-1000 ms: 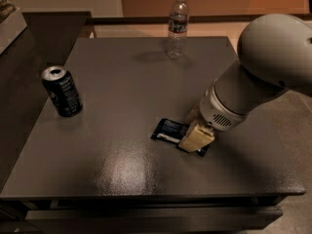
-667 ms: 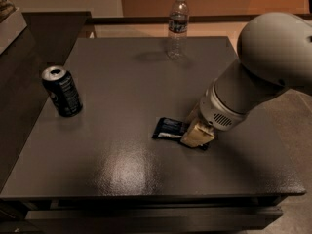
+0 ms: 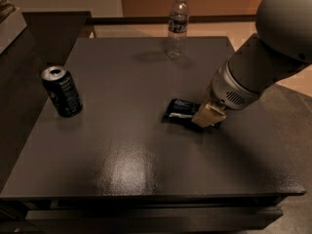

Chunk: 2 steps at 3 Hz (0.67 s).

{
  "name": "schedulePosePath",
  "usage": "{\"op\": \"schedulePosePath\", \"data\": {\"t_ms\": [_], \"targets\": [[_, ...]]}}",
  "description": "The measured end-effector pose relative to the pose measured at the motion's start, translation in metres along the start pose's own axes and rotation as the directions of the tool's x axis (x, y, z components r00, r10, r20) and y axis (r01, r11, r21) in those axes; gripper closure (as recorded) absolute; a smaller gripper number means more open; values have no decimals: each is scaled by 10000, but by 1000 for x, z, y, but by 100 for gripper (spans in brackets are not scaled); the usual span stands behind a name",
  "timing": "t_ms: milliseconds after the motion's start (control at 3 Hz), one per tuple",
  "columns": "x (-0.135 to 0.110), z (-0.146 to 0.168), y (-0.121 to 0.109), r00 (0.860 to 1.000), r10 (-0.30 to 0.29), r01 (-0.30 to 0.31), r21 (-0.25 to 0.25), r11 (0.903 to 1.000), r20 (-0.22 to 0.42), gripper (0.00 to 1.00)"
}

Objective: Move rxbar blueberry near water bottle

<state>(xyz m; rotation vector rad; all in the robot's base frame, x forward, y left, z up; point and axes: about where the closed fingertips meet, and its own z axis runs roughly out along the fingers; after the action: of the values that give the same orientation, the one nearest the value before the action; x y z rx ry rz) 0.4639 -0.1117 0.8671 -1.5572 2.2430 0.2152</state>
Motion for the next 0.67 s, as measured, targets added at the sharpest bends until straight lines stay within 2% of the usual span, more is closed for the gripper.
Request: {"op": "schedulePosePath", "data": {"t_ms": [667], "targets": [[0,-3,-91,9982,597,-600,1115,9919,63,100]]}}
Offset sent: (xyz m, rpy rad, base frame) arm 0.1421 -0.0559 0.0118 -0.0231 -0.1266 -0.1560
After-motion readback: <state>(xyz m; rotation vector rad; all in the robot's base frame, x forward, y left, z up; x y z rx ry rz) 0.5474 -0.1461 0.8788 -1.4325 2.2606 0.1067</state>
